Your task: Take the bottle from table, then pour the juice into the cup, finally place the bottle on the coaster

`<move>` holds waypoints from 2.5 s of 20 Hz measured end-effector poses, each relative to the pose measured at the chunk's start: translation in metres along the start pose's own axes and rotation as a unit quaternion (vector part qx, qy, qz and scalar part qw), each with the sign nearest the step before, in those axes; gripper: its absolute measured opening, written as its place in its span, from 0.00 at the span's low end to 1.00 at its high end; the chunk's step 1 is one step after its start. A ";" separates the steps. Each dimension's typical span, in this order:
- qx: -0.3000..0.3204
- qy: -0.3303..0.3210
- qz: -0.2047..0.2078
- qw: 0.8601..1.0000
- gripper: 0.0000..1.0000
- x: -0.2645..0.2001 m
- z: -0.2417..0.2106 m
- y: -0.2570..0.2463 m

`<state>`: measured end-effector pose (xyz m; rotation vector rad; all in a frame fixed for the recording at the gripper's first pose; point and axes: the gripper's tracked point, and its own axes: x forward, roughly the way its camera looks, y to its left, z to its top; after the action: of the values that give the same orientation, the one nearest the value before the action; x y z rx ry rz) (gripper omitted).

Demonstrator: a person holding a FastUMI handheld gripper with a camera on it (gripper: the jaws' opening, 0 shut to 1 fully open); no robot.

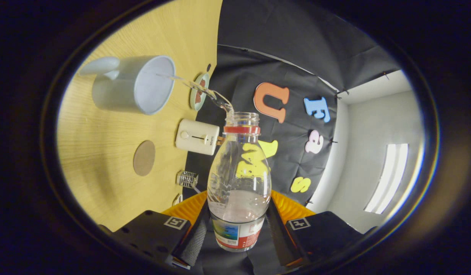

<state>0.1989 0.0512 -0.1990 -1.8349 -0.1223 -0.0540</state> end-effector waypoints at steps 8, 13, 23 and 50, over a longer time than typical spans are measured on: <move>-0.010 0.002 0.009 1.000 0.81 0.002 0.001 0.005; -0.023 -0.004 0.005 1.000 0.81 0.006 0.000 0.000; -0.034 0.002 -0.003 0.999 0.81 0.010 -0.007 -0.004; -0.099 -0.009 -0.010 0.995 0.81 0.008 -0.011 -0.014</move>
<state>0.2053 0.0447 -0.1818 -2.0336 -0.1516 -0.0651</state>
